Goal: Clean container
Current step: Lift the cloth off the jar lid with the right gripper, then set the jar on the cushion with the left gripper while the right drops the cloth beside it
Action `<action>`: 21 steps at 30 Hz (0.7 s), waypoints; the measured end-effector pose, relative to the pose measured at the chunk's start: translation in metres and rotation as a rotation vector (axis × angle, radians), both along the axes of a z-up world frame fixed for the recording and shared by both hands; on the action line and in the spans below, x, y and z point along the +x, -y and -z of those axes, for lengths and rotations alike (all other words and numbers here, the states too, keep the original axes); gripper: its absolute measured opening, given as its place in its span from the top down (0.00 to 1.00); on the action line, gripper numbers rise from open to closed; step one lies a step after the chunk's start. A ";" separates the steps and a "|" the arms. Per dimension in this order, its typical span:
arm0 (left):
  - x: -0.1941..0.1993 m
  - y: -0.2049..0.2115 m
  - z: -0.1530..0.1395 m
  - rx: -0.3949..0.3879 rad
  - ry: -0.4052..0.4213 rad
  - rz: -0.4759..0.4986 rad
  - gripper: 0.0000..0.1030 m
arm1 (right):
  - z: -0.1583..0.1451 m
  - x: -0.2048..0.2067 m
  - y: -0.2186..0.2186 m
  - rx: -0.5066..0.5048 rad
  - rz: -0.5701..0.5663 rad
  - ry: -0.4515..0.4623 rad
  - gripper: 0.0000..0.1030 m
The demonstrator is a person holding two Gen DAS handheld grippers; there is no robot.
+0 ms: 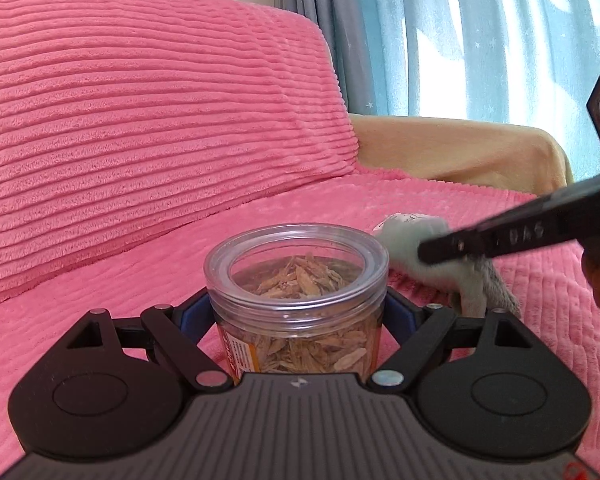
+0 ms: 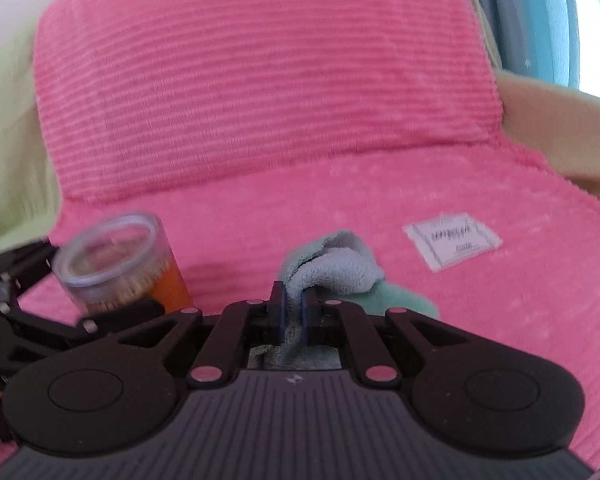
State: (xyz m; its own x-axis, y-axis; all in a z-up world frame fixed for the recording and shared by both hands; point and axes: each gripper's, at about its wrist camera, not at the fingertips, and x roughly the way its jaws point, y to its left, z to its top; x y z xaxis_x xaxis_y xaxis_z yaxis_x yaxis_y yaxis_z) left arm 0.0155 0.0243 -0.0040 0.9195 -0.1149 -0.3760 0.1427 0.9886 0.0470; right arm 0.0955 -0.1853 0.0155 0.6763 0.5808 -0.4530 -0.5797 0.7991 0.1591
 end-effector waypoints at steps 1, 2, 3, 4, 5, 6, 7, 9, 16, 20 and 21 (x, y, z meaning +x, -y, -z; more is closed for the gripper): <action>0.000 0.000 0.000 0.001 0.000 0.000 0.17 | 0.001 0.000 -0.001 -0.010 0.000 -0.004 0.95; 0.000 0.000 0.000 0.003 -0.001 0.000 0.17 | 0.002 0.001 -0.002 -0.021 0.001 -0.009 0.95; 0.000 0.001 0.000 0.006 -0.002 0.000 0.17 | 0.004 0.001 -0.002 -0.031 0.001 -0.013 0.95; 0.000 0.001 0.000 0.008 -0.003 -0.001 0.17 | 0.005 0.002 -0.003 -0.042 0.001 -0.017 0.95; -0.001 0.002 0.000 0.010 -0.004 -0.001 0.17 | 0.006 0.002 -0.004 -0.052 0.002 -0.022 0.95; -0.001 0.002 0.000 0.011 -0.005 -0.002 0.17 | 0.007 0.002 -0.005 -0.063 0.002 -0.026 0.95; -0.001 0.002 -0.001 0.012 -0.006 -0.003 0.16 | 0.009 0.003 -0.006 -0.073 0.002 -0.031 0.95; -0.001 0.003 -0.001 0.014 -0.008 -0.006 0.16 | 0.011 0.003 -0.007 -0.094 0.003 -0.039 0.95; -0.004 0.002 -0.004 0.018 0.013 -0.031 0.07 | 0.012 -0.002 -0.013 -0.141 0.002 -0.027 0.91; -0.005 0.002 -0.005 0.021 0.014 -0.035 0.06 | 0.007 -0.005 -0.009 -0.133 0.015 -0.014 0.87; -0.005 0.002 -0.005 0.022 0.013 -0.035 0.05 | 0.007 -0.005 -0.009 -0.137 0.013 -0.020 0.85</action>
State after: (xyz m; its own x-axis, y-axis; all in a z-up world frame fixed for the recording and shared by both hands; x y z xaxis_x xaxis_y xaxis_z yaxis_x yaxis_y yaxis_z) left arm 0.0102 0.0219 0.0015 0.9277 -0.0743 -0.3659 0.1073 0.9917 0.0707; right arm 0.0904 -0.1761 0.0083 0.6733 0.5040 -0.5410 -0.5670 0.8215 0.0596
